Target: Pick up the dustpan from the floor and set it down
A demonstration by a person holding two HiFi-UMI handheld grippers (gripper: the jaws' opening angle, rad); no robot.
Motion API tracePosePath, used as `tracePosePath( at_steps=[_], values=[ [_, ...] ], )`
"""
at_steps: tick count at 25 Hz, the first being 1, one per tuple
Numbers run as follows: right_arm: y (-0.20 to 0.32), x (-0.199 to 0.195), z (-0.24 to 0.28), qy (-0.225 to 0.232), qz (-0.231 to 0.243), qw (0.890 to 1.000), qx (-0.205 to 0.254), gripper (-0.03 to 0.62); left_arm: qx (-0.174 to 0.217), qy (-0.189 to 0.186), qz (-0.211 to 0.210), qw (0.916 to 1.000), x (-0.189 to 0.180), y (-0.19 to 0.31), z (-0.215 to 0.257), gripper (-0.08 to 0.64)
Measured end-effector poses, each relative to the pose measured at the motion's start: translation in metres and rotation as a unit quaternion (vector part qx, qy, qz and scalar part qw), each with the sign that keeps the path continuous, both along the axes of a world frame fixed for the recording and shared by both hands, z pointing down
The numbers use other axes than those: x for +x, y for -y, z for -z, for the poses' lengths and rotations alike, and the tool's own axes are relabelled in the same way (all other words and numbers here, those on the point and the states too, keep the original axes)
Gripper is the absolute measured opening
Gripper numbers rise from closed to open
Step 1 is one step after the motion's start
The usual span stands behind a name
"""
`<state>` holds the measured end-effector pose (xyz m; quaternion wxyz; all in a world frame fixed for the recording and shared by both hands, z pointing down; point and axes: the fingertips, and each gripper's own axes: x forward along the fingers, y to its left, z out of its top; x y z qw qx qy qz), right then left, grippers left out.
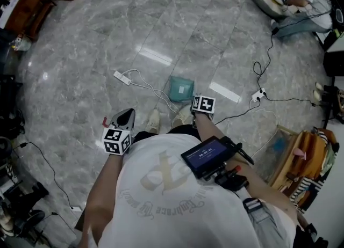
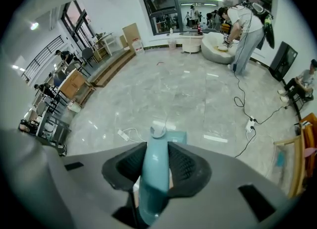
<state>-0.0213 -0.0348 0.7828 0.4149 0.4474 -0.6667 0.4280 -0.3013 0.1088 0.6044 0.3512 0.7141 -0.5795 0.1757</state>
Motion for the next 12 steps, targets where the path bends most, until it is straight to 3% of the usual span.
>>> tracePosePath(
  at_steps=[6,12],
  values=[
    [0.009,0.022,0.013,-0.017,0.032,0.999,0.024,0.126,0.004,-0.003,-0.01,0.9999,0.011,0.005,0.003,0.012],
    [0.014,0.046,0.034,-0.006,0.073,0.997,0.038,0.124,0.005,-0.001,-0.021,0.9998,0.037,0.02,0.018,0.012]
  ],
)
